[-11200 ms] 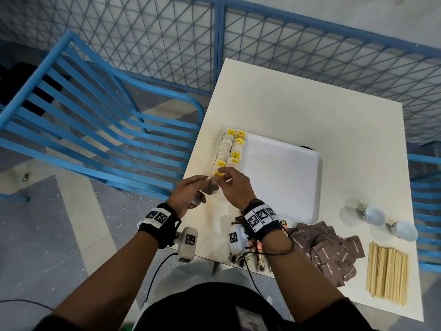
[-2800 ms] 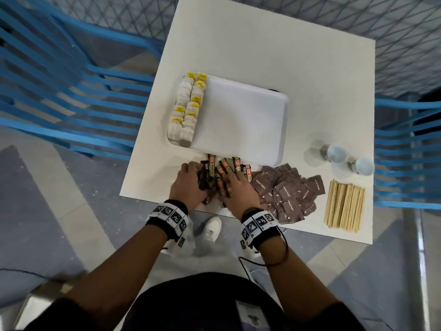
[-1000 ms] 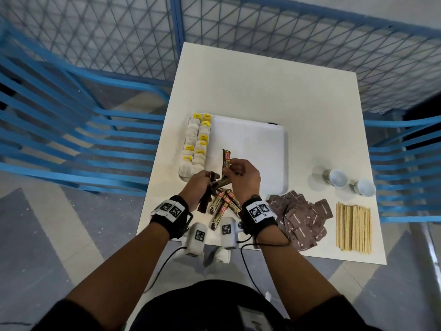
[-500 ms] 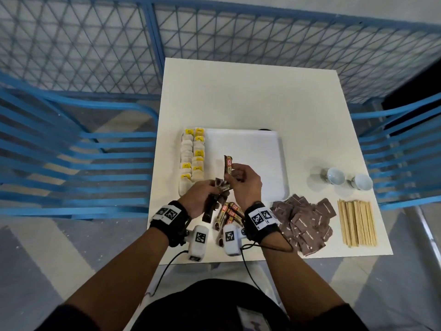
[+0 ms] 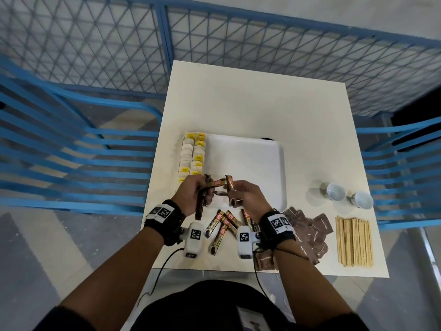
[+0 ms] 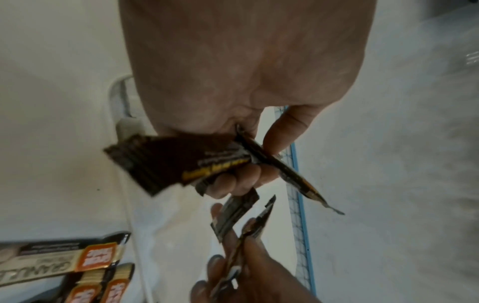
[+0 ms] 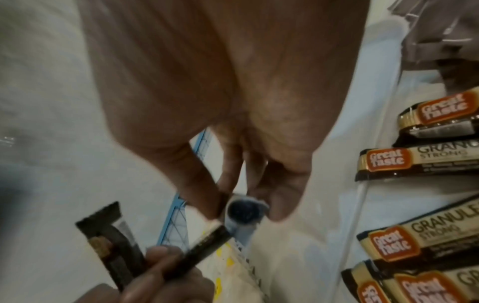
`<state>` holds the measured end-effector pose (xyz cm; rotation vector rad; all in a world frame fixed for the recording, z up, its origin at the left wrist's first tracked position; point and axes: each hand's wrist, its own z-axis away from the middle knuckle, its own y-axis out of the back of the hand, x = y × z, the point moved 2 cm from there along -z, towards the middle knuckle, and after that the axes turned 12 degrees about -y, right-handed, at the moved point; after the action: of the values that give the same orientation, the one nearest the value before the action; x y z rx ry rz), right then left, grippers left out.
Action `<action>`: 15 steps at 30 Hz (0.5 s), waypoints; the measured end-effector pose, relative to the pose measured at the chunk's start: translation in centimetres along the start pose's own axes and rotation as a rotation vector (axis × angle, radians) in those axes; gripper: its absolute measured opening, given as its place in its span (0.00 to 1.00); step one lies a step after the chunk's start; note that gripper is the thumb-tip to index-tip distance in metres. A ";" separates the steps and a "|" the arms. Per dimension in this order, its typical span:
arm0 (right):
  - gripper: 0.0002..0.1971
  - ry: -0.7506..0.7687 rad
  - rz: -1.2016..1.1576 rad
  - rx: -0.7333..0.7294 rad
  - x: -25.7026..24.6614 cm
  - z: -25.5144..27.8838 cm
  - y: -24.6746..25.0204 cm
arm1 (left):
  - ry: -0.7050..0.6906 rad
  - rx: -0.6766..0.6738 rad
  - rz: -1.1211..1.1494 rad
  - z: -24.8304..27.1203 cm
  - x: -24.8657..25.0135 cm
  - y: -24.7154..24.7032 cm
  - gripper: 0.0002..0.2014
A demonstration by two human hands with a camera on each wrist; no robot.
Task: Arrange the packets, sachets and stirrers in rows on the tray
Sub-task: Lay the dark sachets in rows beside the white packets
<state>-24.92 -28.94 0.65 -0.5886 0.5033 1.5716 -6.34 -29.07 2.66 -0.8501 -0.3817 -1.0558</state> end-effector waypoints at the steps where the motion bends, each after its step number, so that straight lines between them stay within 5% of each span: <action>1: 0.14 -0.014 0.038 -0.065 -0.1 -0.1 -0.1 | -0.015 0.000 0.029 0.0 0.3 -0.2 0.10; 8: 0.11 0.050 0.083 -0.281 -2.4 0.1 -0.6 | -0.107 -0.036 0.162 -0.4 2.1 -1.8 0.06; 15: 0.13 0.123 0.086 -0.180 -4.4 -0.2 1.2 | -0.227 0.199 0.145 -2.3 2.1 -1.7 0.06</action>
<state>-25.86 -32.58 3.24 -0.8135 0.4874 1.6806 -7.05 -32.51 3.27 -0.8077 -0.5973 -0.7748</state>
